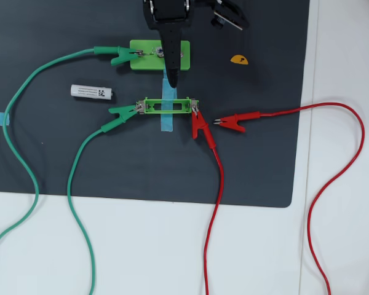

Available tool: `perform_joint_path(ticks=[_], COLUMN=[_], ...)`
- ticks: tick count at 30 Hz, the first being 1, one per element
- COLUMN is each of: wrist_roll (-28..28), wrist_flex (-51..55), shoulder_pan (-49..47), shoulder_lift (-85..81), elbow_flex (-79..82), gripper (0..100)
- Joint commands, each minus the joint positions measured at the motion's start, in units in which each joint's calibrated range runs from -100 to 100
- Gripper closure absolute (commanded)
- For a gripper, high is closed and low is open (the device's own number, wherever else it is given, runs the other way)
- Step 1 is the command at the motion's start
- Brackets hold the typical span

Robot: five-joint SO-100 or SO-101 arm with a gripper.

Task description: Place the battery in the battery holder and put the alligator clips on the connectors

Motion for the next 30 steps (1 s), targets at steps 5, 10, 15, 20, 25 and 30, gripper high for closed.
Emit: perform_joint_path(ticks=[5,10,15,20,25,30], wrist_roll=[3.7,3.7,3.7,3.7,3.7,4.1], wrist_flex=[4.2,4.2,4.2,4.2,4.2,4.3], shoulder_pan=[0.1,0.7,0.7,0.7,0.8,0.7], shoulder_lift=[-0.3,-0.4,-0.4,-0.3,-0.3,-0.3], elbow_flex=[-15.0,-14.8,-14.8,-14.6,-14.6,-14.7], gripper=[99,99,99,99,99,99])
